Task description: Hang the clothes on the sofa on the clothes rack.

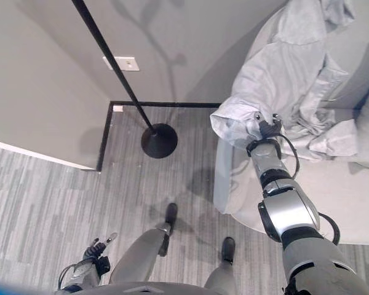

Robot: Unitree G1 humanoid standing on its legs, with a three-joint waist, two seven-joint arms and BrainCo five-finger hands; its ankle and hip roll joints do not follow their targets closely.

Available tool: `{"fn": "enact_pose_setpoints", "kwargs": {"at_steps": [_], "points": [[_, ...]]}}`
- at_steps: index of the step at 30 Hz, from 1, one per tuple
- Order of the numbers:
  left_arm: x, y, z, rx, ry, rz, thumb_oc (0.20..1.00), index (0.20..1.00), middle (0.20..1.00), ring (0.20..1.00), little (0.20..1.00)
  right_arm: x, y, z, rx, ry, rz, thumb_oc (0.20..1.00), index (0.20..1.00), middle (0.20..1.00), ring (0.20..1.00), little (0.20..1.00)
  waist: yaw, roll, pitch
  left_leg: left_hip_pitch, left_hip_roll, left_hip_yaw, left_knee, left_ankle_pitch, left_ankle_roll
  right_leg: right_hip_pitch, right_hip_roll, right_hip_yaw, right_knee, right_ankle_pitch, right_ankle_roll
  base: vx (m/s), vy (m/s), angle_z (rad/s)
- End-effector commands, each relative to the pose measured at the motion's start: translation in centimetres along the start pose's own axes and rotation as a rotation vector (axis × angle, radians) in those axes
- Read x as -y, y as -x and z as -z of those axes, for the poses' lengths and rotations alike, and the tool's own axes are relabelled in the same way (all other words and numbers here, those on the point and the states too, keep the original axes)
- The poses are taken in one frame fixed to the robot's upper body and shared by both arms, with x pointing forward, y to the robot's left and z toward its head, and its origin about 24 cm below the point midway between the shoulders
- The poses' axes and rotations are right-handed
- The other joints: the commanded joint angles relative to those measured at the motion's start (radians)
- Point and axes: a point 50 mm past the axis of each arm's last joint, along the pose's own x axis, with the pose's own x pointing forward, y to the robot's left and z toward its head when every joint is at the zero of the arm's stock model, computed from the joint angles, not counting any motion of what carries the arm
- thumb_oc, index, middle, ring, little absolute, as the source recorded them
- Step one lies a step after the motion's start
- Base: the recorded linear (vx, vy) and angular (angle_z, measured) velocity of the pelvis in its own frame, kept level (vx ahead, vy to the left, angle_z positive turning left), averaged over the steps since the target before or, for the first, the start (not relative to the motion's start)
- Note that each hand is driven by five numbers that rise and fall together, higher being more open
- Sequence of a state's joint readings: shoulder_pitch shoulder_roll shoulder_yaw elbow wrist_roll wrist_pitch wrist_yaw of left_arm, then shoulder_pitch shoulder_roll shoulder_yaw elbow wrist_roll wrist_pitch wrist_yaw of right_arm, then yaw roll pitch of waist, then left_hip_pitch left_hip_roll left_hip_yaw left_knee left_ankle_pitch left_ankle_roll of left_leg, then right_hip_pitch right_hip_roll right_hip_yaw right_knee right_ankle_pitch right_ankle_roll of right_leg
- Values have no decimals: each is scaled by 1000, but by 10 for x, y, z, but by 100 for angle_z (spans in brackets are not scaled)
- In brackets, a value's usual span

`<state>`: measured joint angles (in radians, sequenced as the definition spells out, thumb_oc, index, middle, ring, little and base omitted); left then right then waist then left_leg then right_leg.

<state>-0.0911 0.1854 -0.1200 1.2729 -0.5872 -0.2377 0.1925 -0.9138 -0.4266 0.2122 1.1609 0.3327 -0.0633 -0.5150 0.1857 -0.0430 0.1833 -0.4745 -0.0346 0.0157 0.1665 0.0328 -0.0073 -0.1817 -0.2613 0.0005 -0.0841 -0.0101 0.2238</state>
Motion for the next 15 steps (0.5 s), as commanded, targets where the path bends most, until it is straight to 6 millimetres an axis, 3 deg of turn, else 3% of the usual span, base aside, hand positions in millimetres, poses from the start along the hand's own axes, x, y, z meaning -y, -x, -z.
{"fn": "enact_pose_setpoints", "kwargs": {"at_steps": [1, 2, 3, 7, 15], "points": [[-19, -5, -14, 26, 9, -76, 1000, 1000, 1000, 1000, 1000, -1, -1, -61, 193, -229, -34, 200, 200, 200, 200, 200, 4, -33, 11, -81, 28, -72, 110, -67, -24, 91, 24, -29, -3, 39, -52, -42, -68, -10], [-19, -5, -14, 27, 9, -76, 1000, 1000, 1000, 1000, 1000, -1, -1, -61, 193, -229, -34, 200, 200, 200, 200, 200, 3, -34, 8, -83, 27, -72, 104, -62, -24, 87, 24, -30, -3, 40, -52, -41, -64, -11], [-20, -6, -15, 21, 2, -79, 1000, 1000, 1000, 1000, 1000, -7, 5, -77, 239, -309, -82, 200, 200, 200, 200, 200, -9, -45, 1, -56, 37, -72, 80, -53, -25, 91, 30, -26, -3, 41, -56, -31, -67, -9], [-25, -5, -10, -1, -12, -81, 1000, 1000, 1000, 1000, 1000, -13, 18, -106, 326, -479, -204, 200, 200, 200, 200, 200, -30, -72, -30, 40, 63, -80, -15, -11, -30, 118, 46, -21, -3, 36, -66, -28, -77, -13], [-34, -1, 6, -62, 22, -91, 1000, 1000, 1000, 1000, 1000, -7, 24, -141, 384, -639, -306, 200, 200, 200, 200, 200, -38, -90, -79, 163, 90, -86, -145, 46, -49, 174, 69, -22, -3, 20, -77, 3, -42, 1]]}}
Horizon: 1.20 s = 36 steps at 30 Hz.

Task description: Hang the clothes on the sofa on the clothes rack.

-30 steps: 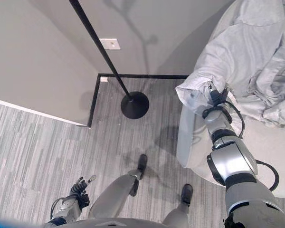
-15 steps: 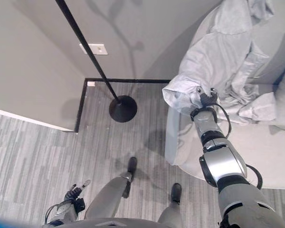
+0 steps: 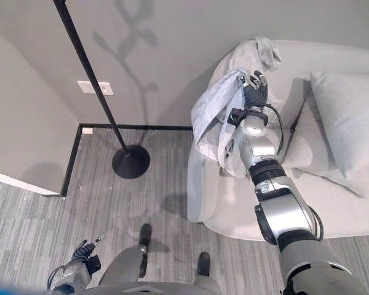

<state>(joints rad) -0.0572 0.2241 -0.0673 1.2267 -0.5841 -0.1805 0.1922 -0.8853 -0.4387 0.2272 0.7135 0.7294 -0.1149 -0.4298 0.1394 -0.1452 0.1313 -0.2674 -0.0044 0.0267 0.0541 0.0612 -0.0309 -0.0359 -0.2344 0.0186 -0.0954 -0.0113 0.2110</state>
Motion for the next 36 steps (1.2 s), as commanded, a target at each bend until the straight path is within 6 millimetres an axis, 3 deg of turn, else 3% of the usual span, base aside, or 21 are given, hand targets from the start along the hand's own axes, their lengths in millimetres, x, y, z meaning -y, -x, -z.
{"fn": "enact_pose_setpoints", "kwargs": {"at_steps": [1, 6, 7, 8, 11, 18, 28, 29, 33, 34, 36], "points": [[-16, 0, 7, -40, 1, -48, 1000, 1000, 1000, 1000, 1000, -17, -12, -66, 202, -93, -92, 200, 200, 200, 200, 200, 6, 12, -34, -33, 64, -97, -47, 23, -28, 35, 45, -40, 8, 18, -66, 8, -50, 9], [-14, 0, 8, -35, -28, -29, 1000, 1000, 1000, 1000, 1000, -34, -12, -98, 282, -135, -160, 200, 200, 200, 200, 200, -7, 14, -66, 28, 83, -94, -103, 50, -44, 70, 60, -42, 8, 6, -75, 14, -30, 3], [-10, 0, 4, -20, -35, -13, 1000, 1000, 1000, 1000, 1000, -40, -11, -115, 322, -152, -189, 200, 200, 200, 200, 200, -14, 15, -77, 52, 91, -94, -122, 58, -49, 83, 65, -40, 8, 4, -78, 22, -32, -2], [-10, 0, 4, -20, -34, -13, 1000, 1000, 1000, 1000, 1000, -40, -11, -115, 322, -152, -189, 200, 200, 200, 200, 200, -14, 16, -76, 53, 91, -94, -122, 58, -49, 84, 66, -40, 8, 4, -78, 23, -33, -1], [3, -1, -13, 55, -33, 28, 1000, 1000, 1000, 1000, 1000, -51, -8, -146, 407, -146, -237, 200, 200, 200, 200, 200, -30, 17, -93, 73, 102, -93, -137, 67, -57, 100, 72, -37, 10, -2, -82, 1, -11, 0], [27, 1, -46, 190, -36, 113, 1000, 1000, 1000, 1000, 1000, -67, -11, -193, 489, -84, -249, 200, 200, 200, 200, 200, -61, 23, -125, 112, 121, -90, -141, 70, -76, 120, 83, -30, 39, -23, -89, -2, -7, 1], [53, 8, -93, 401, -160, 151, 1000, 1000, 1000, 1000, 1000, -91, -9, -235, 524, -119, -211, 200, 200, 200, 200, 200, -81, 15, -174, 120, 127, -82, -141, 73, -94, 144, 91, -32, 25, -21, -92, -1, -7, 0], [68, 14, -126, 557, -276, 124, 1000, 1000, 1000, 1000, 1000, -102, -4, -249, 543, -138, -193, 200, 200, 200, 200, 200, -86, 9, -193, 113, 129, -85, -141, 78, -104, 149, 94, -41, 14, -19, -93, 0, 0, 0], [81, 24, -171, 781, -448, 13, 1000, 1000, 1000, 1000, 1000, -121, 10, -271, 602, -187, -185, 200, 200, 200, 200, 200, -96, -2, -218, 105, 133, -86, -141, 82, -117, 149, 99, -47, 9, -20, -91, 3, -15, 9], [82, 24, -171, 784, -448, 12, 1000, 1000, 1000, 1000, 1000, -121, 10, -272, 604, -187, -185, 200, 200, 200, 200, 200, -96, -2, -217, 105, 133, -86, -141, 82, -117, 149, 99, -47, 9, -20, -91, 8, -17, 10], [86, 31, -203, 925, -562, -116, 1000, 1000, 1000, 1000, 1000, -138, 25, -287, 660, -213, -199, 200, 200, 200, 200, 200, -108, -7, -236, 107, 139, -80, -141, 80, -124, 150, 101, -46, 8, -22, -88, 9, -14, -4]]}}
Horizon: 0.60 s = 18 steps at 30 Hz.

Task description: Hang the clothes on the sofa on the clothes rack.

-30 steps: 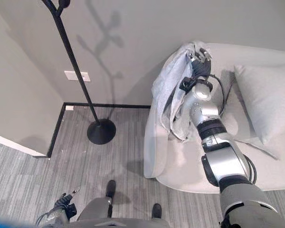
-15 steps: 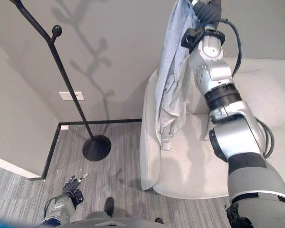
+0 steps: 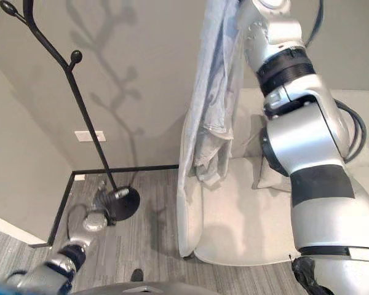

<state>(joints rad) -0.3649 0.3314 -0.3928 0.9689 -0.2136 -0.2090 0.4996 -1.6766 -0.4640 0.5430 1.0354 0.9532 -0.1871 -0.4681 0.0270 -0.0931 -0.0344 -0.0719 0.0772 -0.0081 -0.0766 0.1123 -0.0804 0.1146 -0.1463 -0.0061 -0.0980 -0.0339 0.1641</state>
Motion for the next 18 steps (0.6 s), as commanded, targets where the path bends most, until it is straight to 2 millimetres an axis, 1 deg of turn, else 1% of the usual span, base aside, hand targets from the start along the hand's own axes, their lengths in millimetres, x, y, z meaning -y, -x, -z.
{"fn": "enact_pose_setpoints", "kwargs": {"at_steps": [1, 2, 3, 5, 6, 7, 9, 10, 11, 12, 14, 15, 16, 17, 18], "points": [[-28, -25, -37, 189, -218, -167, 1000, 1000, 1000, 1000, 1000, -35, -5, -82, 253, -78, -20, 200, 200, 200, 200, 200, -1, -60, -76, -87, 60, -43, -11, 29, -77, 0, 13, -20, 11, 1, -41, 10, -18, -10], [-28, -25, -38, 192, -218, -168, 1000, 1000, 1000, 1000, 1000, -35, -5, -83, 255, -78, -20, 200, 200, 200, 200, 200, 1, -60, -74, -87, 60, -42, -11, 28, -77, 0, 13, -20, 11, 0, -41, 7, -9, -4], [-28, -28, -41, 194, -242, -177, 1000, 1000, 1000, 1000, 1000, -39, -4, -86, 262, -82, -21, 200, 200, 200, 200, 200, -4, -59, -81, -83, 62, -40, -11, 28, -78, 1, 13, -19, 11, 1, -40, 0, 0, 0], [-26, -34, -56, 216, -253, -194, 1000, 1000, 1000, 1000, 1000, -49, -1, -88, 268, -82, -37, 200, 200, 200, 200, 200, -9, -57, -87, -77, 65, -37, -11, 26, -79, 3, 14, -18, 11, 0, -40, 0, 0, 0], [-23, -38, -72, 244, -235, -205, 1000, 1000, 1000, 1000, 1000, -58, 2, -88, 272, -80, -64, 200, 200, 200, 200, 200, -18, -54, -95, -74, 67, -34, -11, 25, -80, 4, 16, -15, 12, 0, -40, 23, -9, -6], [-22, -38, -73, 244, -234, -205, 1000, 1000, 1000, 1000, 1000, -58, 2, -88, 273, -80, -64, 200, 200, 200, 200, 200, -17, -54, -94, -74, 67, -34, -11, 25, -80, 4, 16, -15, 12, 0, -40, 18, -11, -8], [-10, -38, -90, 269, -180, -178, 1000, 1000, 1000, 1000, 1000, -69, 8, -87, 281, -79, -102, 200, 200, 200, 200, 200, -27, -50, -98, -74, 69, -34, -11, 26, -81, 3, 17, -12, 13, -1, -41, 4, -16, -6], [5, -36, -103, 301, -157, -138, 1000, 1000, 1000, 1000, 1000, -78, 13, -85, 285, -89, -137, 200, 200, 200, 200, 200, -39, -48, -101, -74, 71, -31, -11, 26, -81, 2, 18, -8, 14, -1, -42, 0, 0, 0], [6, -36, -103, 301, -156, -137, 1000, 1000, 1000, 1000, 1000, -78, 13, -84, 286, -88, -136, 200, 200, 200, 200, 200, -37, -47, -101, -74, 72, -31, -11, 26, -81, 2, 18, -8, 15, -1, -42, 8, -10, -4], [16, -33, -107, 304, -132, -109, 1000, 1000, 1000, 1000, 1000, -82, 15, -84, 288, -89, -153, 200, 200, 200, 200, 200, -42, -44, -101, -72, 73, -30, -11, 25, -81, 1, 19, -6, 18, -3, -43, 5, -5, -6], [42, -24, -120, 314, -23, -15, 1000, 1000, 1000, 1000, 1000, -90, 19, -78, 268, -94, -173, 200, 200, 200, 200, 200, -52, -42, -99, -70, 72, -31, -11, 25, -80, -1, 20, -2, 25, -4, -45, 6, -9, -6], [58, -16, -127, 317, 51, 53, 1000, 1000, 1000, 1000, 1000, -94, 22, -73, 253, -94, -185, 200, 200, 200, 200, 200, -56, -41, -98, -69, 73, -31, -11, 25, -79, -2, 21, 1, 30, -6, -47, 7, -9, -4], [84, -2, -137, 302, 195, 175, 1000, 1000, 1000, 1000, 1000, -104, 27, -66, 233, -90, -213, 200, 200, 200, 200, 200, -62, -38, -94, -69, 73, -31, -11, 26, -77, -3, 22, 4, 35, -9, -49, 8, -9, -5], [97, 6, -145, 279, 314, 242, 1000, 1000, 1000, 1000, 1000, -106, 29, -61, 214, -95, -218, 200, 200, 200, 200, 200, -64, -37, -91, -69, 73, -32, -11, 26, -77, -3, 23, 5, 38, -10, -51, 5, -5, -5], [96, 6, -144, 278, 316, 244, 1000, 1000, 1000, 1000, 1000, -106, 29, -61, 214, -94, -218, 200, 200, 200, 200, 200, -64, -36, -91, -68, 73, -32, -11, 25, -77, -3, 23, 5, 39, -10, -51, 0, 0, 0]]}}
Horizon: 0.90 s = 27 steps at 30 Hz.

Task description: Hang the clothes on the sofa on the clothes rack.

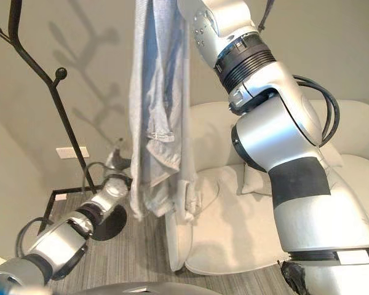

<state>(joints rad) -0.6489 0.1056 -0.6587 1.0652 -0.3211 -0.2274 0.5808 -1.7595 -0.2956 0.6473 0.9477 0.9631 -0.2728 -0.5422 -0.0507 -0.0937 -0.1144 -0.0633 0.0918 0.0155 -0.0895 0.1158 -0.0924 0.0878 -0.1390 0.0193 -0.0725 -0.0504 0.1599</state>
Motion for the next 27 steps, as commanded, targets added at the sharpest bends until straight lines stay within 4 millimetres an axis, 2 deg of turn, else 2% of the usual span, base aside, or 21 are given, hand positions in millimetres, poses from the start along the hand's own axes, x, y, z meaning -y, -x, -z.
{"fn": "enact_pose_setpoints", "kwargs": {"at_steps": [1, 2, 3, 4, 5, 9, 10, 11, 16, 17, 25, 26, 27], "points": [[15, -12, -51, 66, 362, 93, 1000, 1000, 1000, 1000, 1000, -21, -10, -38, 110, 16, -26, 200, 200, 200, 200, 200, 12, -34, -8, -78, 58, -58, 2, 22, -64, 25, 16, -19, 14, 5, -48, 7, -15, -6], [42, 2, -67, 81, 519, 242, 1000, 1000, 1000, 1000, 1000, -33, -4, -33, 100, 1, -66, 200, 200, 200, 200, 200, 8, -30, 0, -78, 57, -61, 2, 21, -62, 23, 17, -16, 16, 6, -50, 7, -15, -6], [42, 2, -66, 80, 519, 243, 1000, 1000, 1000, 1000, 1000, -33, -3, -33, 99, 1, -64, 200, 200, 200, 200, 200, 8, -30, -1, -78, 57, -60, 2, 21, -62, 23, 17, -16, 16, 6, -50, -7, -17, -6], [60, 19, -74, 101, 613, 375, 1000, 1000, 1000, 1000, 1000, -40, 2, -27, 87, -17, -92, 200, 200, 200, 200, 200, 11, -27, 11, -79, 58, -64, 2, 22, -59, 22, 18, -13, 18, 5, -53, 0, 0, 0], [60, 19, -74, 99, 613, 375, 1000, 1000, 1000, 1000, 1000, -40, 2, -27, 86, -17, -91, 200, 200, 200, 200, 200, 11, -28, 10, -78, 58, -63, 2, 21, -59, 22, 18, -13, 18, 5, -53, 0, 0, 0], [78, 42, -74, 114, 619, 550, 1000, 1000, 1000, 1000, 1000, -48, 11, -16, 59, -47, -121, 200, 200, 200, 200, 200, 17, -21, 26, -76, 59, -64, 2, 20, -52, 23, 22, -4, 16, 6, -57, -3, -4, 1], [85, 47, -71, 92, 607, 597, 856, 856, 856, 856, 856, -50, 13, -13, 48, -52, -124, 200, 200, 200, 200, 200, 15, -18, 30, -72, 57, -63, 2, 19, -48, 25, 22, 0, 18, 6, -58, 0, 0, 0], [87, 48, -71, 85, 606, 605, 200, 200, 200, 200, 200, -52, 14, -11, 43, -55, -130, 200, 200, 200, 200, 200, 13, -18, 32, -70, 57, -63, 2, 18, -46, 24, 22, 3, 19, 6, -59, 0, 0, 0], [84, 47, -65, 81, 583, 592, 200, 200, 200, 200, 200, -55, 15, -11, 41, -58, -136, 200, 200, 200, 200, 200, 9, -15, 34, -59, 54, -57, 2, 12, -42, 23, 19, 16, 25, 2, -60, 8, -1, -3], [77, 39, -61, 62, 576, 548, 200, 200, 200, 200, 200, -53, 15, -8, 30, -53, -135, 200, 200, 200, 200, 200, 7, -11, 32, -53, 52, -54, 2, 11, -40, 24, 18, 20, 27, 4, -60, 21, 0, -11], [50, 26, -56, 69, 625, 440, 200, 200, 200, 200, 200, -37, 10, -9, 53, 18, -122, 200, 200, 200, 200, 200, 12, -2, 32, -50, 45, -56, 2, 13, -39, 31, 15, 16, 24, 4, -60, 6, -2, -4], [46, 25, -56, 78, 632, 425, 200, 200, 200, 200, 200, -36, 11, -13, 87, 46, -139, 247, 247, 247, 247, 247, 12, -1, 33, -51, 45, -54, 2, 14, -38, 31, 15, 15, 23, 4, -60, 0, 0, 0], [41, 24, -59, 94, 650, 406, 200, 200, 200, 200, 200, -38, 15, -19, 137, 81, -182, 802, 802, 802, 802, 802, 7, 3, 35, -51, 44, -54, 2, 15, -38, 29, 15, 16, 25, 4, -60, 0, 0, 0]]}}
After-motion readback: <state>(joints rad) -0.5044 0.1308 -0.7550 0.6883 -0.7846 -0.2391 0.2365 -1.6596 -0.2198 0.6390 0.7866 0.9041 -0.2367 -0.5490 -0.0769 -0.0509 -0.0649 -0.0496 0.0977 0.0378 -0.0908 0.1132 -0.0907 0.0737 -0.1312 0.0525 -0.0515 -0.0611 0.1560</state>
